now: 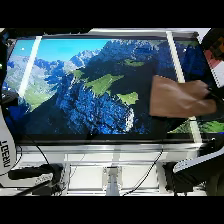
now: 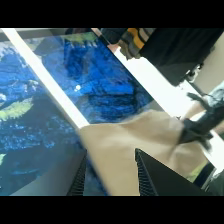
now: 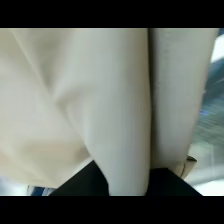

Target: Fold the clothes and pants, and hang the long-sleeved shirts on hangers.

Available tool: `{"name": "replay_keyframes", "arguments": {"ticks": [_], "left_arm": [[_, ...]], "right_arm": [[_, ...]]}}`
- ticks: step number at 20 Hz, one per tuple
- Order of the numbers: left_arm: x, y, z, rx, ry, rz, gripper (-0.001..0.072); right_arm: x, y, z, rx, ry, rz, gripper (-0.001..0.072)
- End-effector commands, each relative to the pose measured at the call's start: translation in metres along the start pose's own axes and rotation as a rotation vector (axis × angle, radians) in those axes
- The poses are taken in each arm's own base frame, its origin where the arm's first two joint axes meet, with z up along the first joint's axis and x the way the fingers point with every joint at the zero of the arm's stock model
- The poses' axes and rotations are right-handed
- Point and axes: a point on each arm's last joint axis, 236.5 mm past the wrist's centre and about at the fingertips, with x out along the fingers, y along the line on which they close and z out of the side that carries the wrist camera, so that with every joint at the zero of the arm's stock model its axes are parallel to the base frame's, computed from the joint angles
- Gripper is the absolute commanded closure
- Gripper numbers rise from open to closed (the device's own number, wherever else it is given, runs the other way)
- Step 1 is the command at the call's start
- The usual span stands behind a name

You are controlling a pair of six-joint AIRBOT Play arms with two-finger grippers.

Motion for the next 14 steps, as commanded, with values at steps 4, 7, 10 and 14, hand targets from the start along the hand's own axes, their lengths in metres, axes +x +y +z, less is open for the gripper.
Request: {"name": "replay_keyframes", "arguments": {"ticks": [4, 7, 10, 14], "left_arm": [[0.001, -0.001, 0.000, -0.006, 0.000, -0.009, 0.0350], [0.001, -0.001, 0.000, 0.007, 0.000, -0.009, 0.0351], [0.001, -0.001, 0.000, 0.032, 0.000, -0.009, 0.0349], [0.001, -0.001, 0.000, 0.032, 0.000, -0.008, 0.0349]], "right_arm": [[-0.070, -0.148, -0.040, 0.346, -0.104, -0.180, 0.0704], [-0.086, -0.173, -0.055, 0.420, -0.126, -0.203, 0.0703], [-0.084, -0.168, -0.064, 0.423, -0.084, -0.187, 0.0669], [-0.097, -0.162, -0.072, 0.448, -0.101, -0.190, 0.0167]]}}
